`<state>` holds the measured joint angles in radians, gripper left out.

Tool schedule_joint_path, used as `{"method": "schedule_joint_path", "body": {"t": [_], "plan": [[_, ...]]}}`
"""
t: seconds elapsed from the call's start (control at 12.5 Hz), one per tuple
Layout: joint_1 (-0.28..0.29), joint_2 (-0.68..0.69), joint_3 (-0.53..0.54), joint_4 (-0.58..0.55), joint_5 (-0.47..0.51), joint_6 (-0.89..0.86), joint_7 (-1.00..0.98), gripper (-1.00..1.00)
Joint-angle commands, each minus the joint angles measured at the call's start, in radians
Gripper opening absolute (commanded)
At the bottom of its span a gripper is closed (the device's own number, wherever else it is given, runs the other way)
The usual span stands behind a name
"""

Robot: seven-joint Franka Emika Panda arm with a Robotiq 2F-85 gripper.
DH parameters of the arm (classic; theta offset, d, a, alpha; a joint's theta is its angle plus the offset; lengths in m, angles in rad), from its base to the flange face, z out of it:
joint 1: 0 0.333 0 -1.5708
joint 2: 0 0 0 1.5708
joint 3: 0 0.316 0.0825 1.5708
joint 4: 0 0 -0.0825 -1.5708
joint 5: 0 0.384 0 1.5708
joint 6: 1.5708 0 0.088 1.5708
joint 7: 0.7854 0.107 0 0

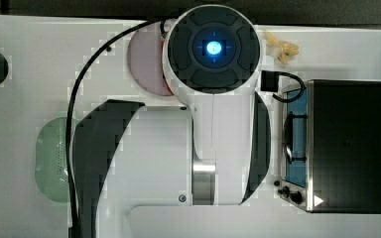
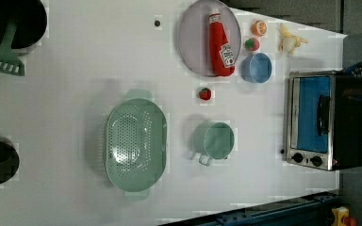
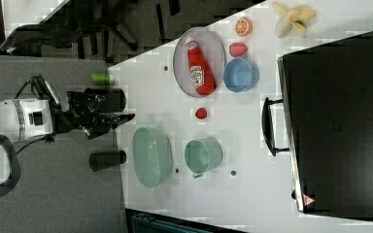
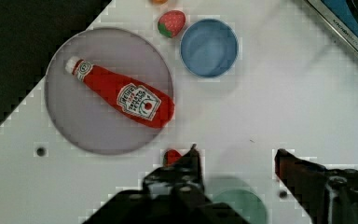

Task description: Flap open oven.

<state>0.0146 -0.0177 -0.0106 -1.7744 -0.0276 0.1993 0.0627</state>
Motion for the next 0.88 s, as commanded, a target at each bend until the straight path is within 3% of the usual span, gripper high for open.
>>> {"method": "schedule_joint_path", "body": {"t": [0.08,0.24,0.4,0.48,0.88], "plan": [[-0.012,-0.193,-0.037,-0.041,-0.006,-0.174,0.061,0.59],[-0.012,-0.193,-0.037,-0.041,-0.006,-0.174,0.061,0.99],[-0.012,-0.193,-0.037,-0.041,-0.006,-0.174,0.061,1.0],[-0.012,-0.193,-0.037,-0.041,-0.006,-0.174,0.061,0.89],[-0.012,-0.193,-0.039,-0.043,-0.006,-0.177,0.061,-0.33]]}}
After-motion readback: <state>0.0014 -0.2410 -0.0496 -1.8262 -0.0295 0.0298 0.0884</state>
